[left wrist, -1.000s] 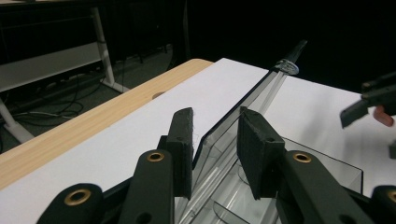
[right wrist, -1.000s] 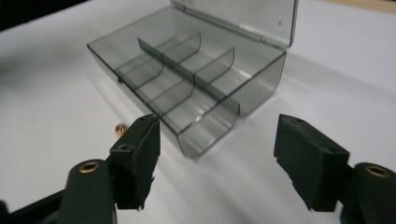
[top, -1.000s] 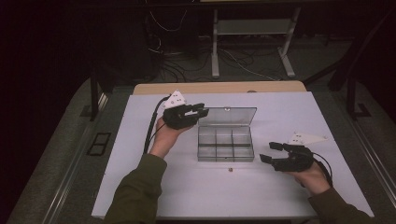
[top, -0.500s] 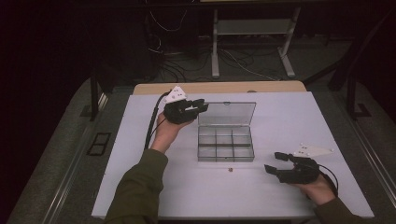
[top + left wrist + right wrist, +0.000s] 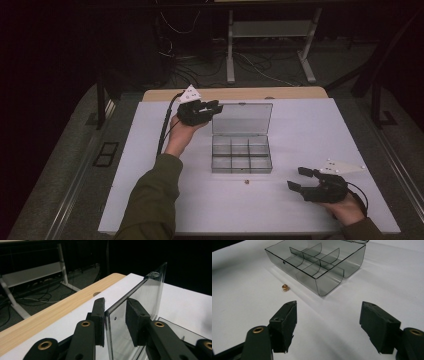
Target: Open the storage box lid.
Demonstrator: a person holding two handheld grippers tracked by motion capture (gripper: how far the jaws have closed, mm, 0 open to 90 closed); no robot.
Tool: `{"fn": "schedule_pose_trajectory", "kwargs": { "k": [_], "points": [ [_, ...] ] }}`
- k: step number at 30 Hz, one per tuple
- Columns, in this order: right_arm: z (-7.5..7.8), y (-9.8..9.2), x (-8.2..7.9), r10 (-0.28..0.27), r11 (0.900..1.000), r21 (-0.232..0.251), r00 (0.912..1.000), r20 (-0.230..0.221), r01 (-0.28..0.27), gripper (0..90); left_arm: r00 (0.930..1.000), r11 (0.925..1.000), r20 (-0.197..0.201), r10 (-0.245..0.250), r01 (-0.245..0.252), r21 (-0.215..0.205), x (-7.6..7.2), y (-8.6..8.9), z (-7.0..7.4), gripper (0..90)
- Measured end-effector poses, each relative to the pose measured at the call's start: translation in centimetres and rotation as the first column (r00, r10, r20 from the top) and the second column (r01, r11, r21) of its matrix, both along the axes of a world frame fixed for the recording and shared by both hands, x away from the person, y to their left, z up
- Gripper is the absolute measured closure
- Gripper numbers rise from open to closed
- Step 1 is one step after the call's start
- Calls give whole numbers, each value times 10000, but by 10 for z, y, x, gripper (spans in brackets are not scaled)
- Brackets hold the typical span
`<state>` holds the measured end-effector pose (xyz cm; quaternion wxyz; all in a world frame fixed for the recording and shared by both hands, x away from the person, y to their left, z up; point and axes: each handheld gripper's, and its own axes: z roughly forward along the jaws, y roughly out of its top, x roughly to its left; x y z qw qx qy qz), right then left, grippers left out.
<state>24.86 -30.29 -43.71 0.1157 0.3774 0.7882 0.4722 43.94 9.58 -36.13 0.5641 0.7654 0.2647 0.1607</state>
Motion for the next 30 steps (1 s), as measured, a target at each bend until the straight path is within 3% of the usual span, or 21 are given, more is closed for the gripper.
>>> {"fn": "schedule_pose_trajectory", "kwargs": {
  "k": [16,30],
  "points": [
    [1,0,-1,51,9999,87,10000,67,-52,297,10000,9994,-6,59,-58,351,18,-3,-3,642],
    [1,1,-1,90,9999,116,9999,67,-91,297,9994,9992,-99,335,-333,211,33,-6,-14,591]
  ]
}}
